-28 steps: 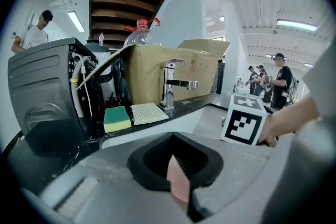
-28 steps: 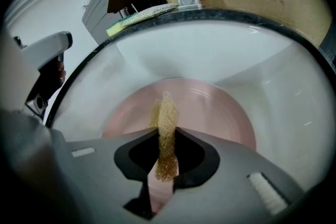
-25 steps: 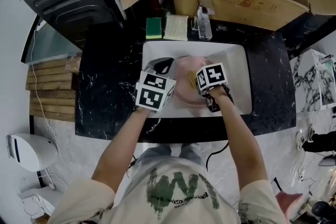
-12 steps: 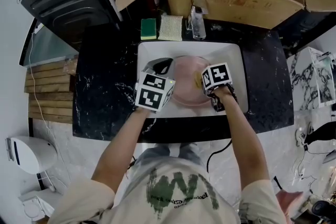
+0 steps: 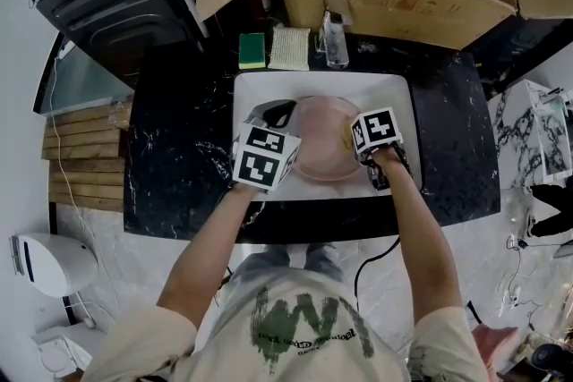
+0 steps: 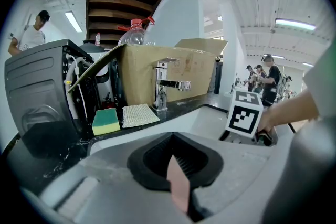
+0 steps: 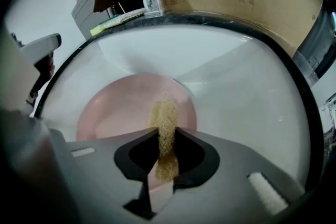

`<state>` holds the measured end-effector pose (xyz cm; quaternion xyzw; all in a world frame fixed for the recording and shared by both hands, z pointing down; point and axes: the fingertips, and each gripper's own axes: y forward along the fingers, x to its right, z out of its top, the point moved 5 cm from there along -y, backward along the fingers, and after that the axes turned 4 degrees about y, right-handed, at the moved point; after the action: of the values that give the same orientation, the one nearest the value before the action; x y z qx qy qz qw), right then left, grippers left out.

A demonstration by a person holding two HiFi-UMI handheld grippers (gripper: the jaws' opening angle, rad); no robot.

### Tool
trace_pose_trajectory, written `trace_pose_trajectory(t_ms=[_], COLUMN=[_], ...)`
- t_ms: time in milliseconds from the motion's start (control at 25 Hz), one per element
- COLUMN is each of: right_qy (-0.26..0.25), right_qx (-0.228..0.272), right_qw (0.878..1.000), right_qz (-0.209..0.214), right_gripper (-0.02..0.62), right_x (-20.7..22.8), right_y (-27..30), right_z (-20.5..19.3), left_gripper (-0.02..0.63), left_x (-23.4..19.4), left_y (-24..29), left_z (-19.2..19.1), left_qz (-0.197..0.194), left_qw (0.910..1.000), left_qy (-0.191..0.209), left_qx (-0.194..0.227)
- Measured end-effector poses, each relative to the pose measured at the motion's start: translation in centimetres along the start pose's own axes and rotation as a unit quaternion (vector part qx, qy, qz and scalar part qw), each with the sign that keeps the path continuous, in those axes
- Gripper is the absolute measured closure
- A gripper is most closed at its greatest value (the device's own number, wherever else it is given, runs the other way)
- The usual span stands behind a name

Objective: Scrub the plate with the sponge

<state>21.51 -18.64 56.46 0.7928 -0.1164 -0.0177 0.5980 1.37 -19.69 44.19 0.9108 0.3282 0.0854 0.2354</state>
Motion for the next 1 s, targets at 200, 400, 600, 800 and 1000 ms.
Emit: trace_pose_trajectory(t_ms=[200,400,600,800,1000], right_qy=[0.006,0.010,0.008,-0.005,-0.018], right_qx=[0.000,0.008,0.029,0.043,0.047], right_qw=[1.000,1.000,0.999,0.997,0.994], right_qz=[-0.003,0.004,0.033,0.069,0.094], right_gripper=[0.532,0.532,0.532,0.532,0.532], right_x=[0.4,0.0,-1.9,-4.9,-7.8], right_y=[-0.1,-0.6,-1.3,-1.6,-1.5], right_z=[-0.2,0.1,1.2,2.5,3.5], left_gripper=[0.604,0.604,0.604,0.604,0.604], left_x=[0.0,-0.1,-0.4,-1.0,-1.7], left_y=[-0.1,-0.3,-0.5,-1.0,-1.5], left_z=[0.0,0.0,-0.1,-0.6,-0.7], left_qz=[0.000,0.001,0.005,0.010,0.017], left_qw=[1.0000,1.0000,1.0000,0.9999,0.9998], left_qy=[0.000,0.000,-0.001,-0.005,-0.007], left_qx=[0.001,0.000,0.001,-0.001,0.000])
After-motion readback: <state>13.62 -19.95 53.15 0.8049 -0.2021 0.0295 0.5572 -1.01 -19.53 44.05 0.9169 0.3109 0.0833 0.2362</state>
